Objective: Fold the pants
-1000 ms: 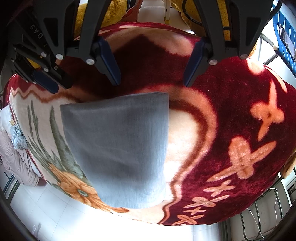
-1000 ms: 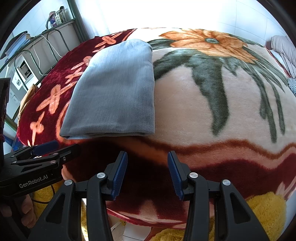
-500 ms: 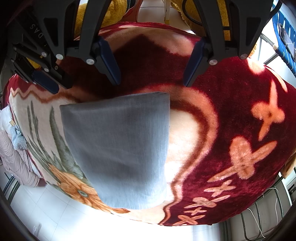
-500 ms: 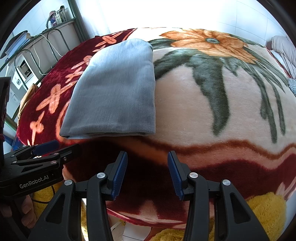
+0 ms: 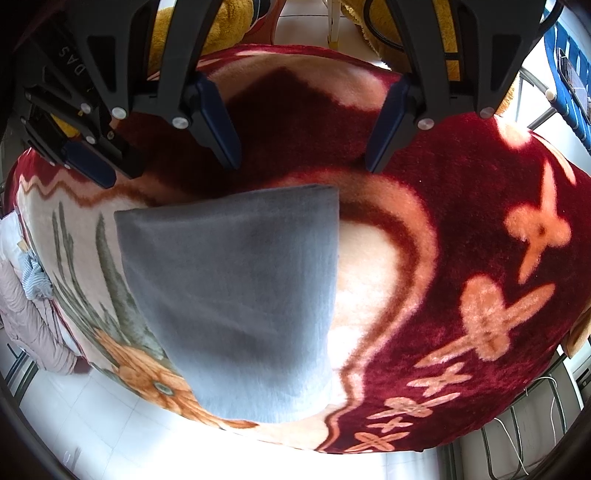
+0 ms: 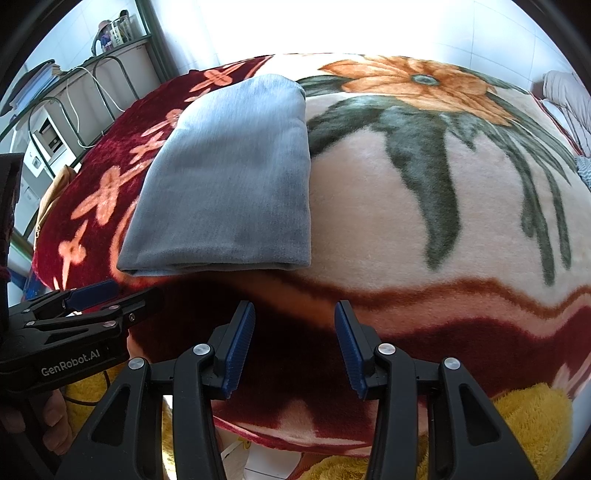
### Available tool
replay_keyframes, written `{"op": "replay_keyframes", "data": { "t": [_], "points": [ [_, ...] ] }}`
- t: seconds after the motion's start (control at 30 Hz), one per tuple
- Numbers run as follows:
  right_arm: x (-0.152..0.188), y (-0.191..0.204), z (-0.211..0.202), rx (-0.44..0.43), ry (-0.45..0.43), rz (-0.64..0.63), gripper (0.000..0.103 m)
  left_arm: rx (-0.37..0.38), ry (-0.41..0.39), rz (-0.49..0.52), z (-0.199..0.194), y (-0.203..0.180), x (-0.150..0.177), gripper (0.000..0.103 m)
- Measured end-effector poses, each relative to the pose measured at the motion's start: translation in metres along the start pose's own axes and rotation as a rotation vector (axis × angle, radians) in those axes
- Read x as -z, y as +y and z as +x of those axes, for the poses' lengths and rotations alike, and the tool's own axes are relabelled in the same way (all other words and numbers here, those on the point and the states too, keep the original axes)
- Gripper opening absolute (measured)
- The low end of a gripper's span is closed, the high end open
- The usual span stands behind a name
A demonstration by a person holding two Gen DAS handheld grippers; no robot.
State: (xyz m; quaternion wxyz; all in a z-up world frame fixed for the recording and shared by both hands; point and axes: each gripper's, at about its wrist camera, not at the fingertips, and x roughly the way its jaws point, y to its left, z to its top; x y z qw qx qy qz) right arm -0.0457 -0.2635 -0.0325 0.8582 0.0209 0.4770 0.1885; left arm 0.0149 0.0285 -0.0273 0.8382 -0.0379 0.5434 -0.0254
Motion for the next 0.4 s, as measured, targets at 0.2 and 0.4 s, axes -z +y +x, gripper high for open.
{"op": "replay_keyframes", "data": {
  "t": [0.2, 0.4],
  "points": [
    [0.0002, 0.0002, 0.0017, 0.001, 0.001, -0.002, 0.046, 0.001, 0.007, -0.006, 0.0010, 0.0018, 0.0001, 0.073],
    [0.0004, 0.0004, 0.0016, 0.002, 0.002, -0.004, 0.046, -0.001, 0.012, -0.006, 0.0020, 0.0019, 0.0004, 0.073]
  ]
}}
